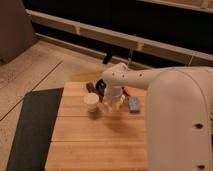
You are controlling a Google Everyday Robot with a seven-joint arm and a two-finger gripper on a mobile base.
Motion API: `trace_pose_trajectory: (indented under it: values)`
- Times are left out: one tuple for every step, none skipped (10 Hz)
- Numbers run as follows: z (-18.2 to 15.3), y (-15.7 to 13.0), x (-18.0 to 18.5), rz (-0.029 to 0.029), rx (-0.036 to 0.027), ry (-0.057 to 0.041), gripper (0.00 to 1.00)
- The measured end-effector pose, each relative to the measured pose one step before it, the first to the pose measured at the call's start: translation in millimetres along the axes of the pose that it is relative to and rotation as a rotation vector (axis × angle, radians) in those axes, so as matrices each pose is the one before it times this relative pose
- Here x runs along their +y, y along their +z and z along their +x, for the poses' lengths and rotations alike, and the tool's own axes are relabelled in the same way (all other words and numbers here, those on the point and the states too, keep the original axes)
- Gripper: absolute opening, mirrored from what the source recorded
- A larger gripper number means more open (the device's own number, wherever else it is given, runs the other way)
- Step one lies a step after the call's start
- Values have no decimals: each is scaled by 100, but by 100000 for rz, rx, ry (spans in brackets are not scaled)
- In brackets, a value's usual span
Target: Place the bottle in the ceramic bowl
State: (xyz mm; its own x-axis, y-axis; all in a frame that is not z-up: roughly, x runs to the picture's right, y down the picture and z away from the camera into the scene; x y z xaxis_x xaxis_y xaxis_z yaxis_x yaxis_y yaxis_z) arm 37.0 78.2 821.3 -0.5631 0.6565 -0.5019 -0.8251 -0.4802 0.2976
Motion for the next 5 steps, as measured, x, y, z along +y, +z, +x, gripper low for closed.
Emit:
trace_pose_trajectory:
  values:
    - [-351,-742,8,-777,-1170,216,0]
    - [-7,-240,160,-209,-460,-404,0]
    - [67,-154,395,-516,-275,-567,0]
    - [-503,-554,508,-1133,-1862,-1798,0]
    - [-681,-1099,1872,-3468,-3291,-6624,0]
